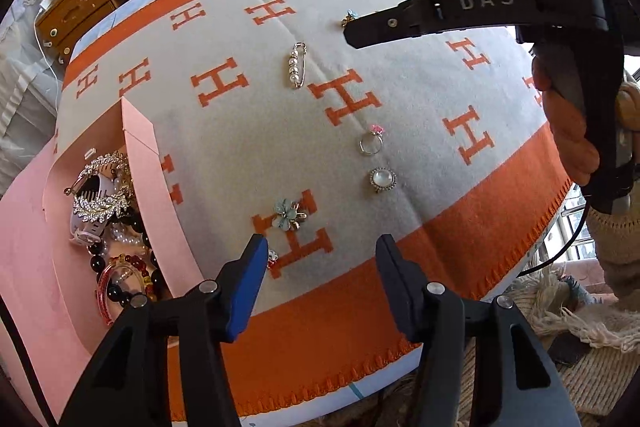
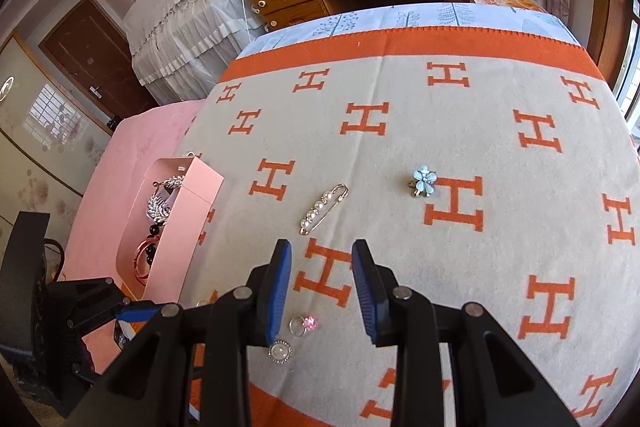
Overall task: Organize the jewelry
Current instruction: 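Move the right tool to the pearl safety pin and grasp it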
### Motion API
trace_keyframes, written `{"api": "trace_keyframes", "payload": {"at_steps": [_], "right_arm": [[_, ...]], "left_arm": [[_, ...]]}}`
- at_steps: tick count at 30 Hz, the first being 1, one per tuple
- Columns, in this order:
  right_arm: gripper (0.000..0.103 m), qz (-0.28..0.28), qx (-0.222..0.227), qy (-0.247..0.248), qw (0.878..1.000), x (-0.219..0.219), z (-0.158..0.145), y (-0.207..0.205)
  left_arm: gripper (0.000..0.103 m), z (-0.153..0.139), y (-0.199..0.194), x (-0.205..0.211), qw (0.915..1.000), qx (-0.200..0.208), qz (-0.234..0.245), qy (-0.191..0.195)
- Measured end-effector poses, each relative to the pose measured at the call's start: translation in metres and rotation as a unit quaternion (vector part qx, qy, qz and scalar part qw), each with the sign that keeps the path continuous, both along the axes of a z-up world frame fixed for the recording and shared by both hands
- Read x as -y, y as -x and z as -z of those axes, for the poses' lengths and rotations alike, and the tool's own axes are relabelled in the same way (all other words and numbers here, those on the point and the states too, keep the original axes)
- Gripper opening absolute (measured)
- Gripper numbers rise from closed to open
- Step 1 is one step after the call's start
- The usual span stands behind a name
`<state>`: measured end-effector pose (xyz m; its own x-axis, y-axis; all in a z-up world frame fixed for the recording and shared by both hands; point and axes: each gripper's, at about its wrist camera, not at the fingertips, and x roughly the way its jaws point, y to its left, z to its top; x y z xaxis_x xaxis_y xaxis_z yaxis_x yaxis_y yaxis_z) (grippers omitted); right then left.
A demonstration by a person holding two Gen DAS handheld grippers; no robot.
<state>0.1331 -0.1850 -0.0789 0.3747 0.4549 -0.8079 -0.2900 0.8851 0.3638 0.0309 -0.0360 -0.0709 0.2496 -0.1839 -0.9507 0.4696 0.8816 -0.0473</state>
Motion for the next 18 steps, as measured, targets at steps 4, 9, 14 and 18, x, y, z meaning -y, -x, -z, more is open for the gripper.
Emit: {"api": "trace_keyframes", "payload": {"at_steps": [4, 9, 14, 18], "right_arm": [[0.032, 0.014, -0.021, 0.004, 1.000, -0.009, 0.013, -0.017], [0.031, 0.012, -0.062, 0.015, 0.998, -0.027, 0.032, -0.036], [0.031, 0.012, -0.058, 0.035, 0.998, -0.041, 0.035, -0.044], [0.031, 0.007, -0.036, 0.077, 0.996, -0.055, 0.034, -0.045]], "left_arm": [[0.054, 0.002, -0.005, 0.007, 0.9999, -0.005, 0.006, 0.013], [0.055, 0.003, -0.005, 0.012, 0.9994, -0.009, 0.016, 0.029], [0.055, 0.000, -0.006, 0.003, 0.9984, -0.013, 0.007, 0.054], [0.055, -0.003, -0.007, -0.005, 0.9967, -0.018, -0.003, 0.079]]}}
